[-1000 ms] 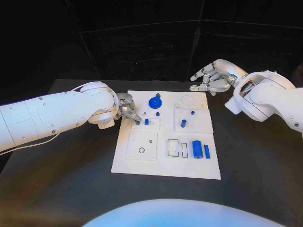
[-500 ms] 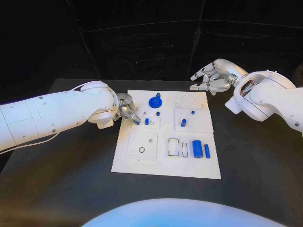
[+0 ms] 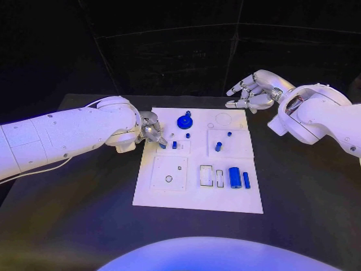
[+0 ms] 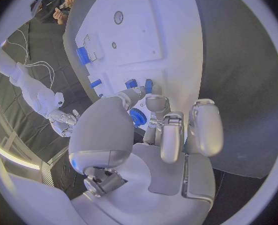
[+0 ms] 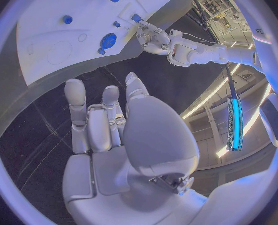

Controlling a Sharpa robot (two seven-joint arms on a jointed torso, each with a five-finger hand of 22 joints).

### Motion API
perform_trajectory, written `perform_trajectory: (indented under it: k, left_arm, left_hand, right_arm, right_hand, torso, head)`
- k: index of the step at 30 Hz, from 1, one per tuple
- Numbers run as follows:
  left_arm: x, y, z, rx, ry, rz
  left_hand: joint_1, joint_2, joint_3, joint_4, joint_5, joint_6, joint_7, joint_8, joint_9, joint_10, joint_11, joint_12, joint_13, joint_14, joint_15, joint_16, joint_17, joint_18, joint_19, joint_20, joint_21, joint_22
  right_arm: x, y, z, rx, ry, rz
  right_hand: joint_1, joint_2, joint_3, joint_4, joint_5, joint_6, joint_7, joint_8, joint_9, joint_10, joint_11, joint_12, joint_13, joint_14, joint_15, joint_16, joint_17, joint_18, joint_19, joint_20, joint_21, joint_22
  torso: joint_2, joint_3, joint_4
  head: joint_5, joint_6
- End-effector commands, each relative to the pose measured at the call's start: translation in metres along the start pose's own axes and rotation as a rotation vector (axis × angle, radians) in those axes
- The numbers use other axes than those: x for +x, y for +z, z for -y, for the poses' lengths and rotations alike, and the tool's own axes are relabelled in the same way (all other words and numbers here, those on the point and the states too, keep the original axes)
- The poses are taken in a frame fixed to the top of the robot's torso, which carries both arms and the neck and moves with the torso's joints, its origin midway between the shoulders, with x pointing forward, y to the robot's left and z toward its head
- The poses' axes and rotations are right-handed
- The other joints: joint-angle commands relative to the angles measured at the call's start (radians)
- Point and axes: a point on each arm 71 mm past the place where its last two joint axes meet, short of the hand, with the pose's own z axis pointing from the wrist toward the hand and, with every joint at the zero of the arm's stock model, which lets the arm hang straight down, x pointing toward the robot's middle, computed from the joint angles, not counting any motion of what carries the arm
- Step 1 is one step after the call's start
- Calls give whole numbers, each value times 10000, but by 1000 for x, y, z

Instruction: Assemble the parts on the task board

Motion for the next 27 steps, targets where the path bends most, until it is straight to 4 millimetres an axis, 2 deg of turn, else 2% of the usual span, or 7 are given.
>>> perform_trajectory:
  k: [1,6,27]
  left_arm:
    - [2,1,0,-58,164,-160]
    - [2,3,1,-65,224,-232]
    - [1,6,1,-300,288,-312]
  left_hand:
    - [-274,-38,1161,-1096,19,13,-98,64,12,121,-45,46,28,1020,-90,30,2635,142,65,-46,63,28]
    - [-556,-102,915,-946,3,101,-176,77,0,180,-101,112,97,1020,-140,30,2635,127,95,-87,104,94]
    - [-1037,-108,353,-627,-7,434,-290,103,-39,353,-192,351,382,1020,-210,30,2635,73,193,-156,278,340]
  right_arm:
    - [-1,0,-2,-115,-24,3]
    - [0,0,-2,-90,-25,-26]
    - [0,0,-2,-88,-24,-30]
  right_hand:
    - [60,27,-8,-32,54,-55,-29,45,-6,-74,-14,-24,-12,271,-44,-24,-11,56,-21,-23,-44,-12]
    - [60,27,-8,-32,54,-55,-29,45,-6,-74,-14,-24,-12,271,-44,-24,-11,56,-21,-23,-44,-12]
    - [52,32,-25,-25,77,-58,-29,57,-6,-90,-14,-51,-50,276,-44,-22,6,55,-15,-24,-57,-20]
  torso:
    - [2,2,-5]
    - [10,3,-11]
    - [0,2,-5]
  head:
    - [-7,1]
    - [-19,-5]
    - [-54,-54]
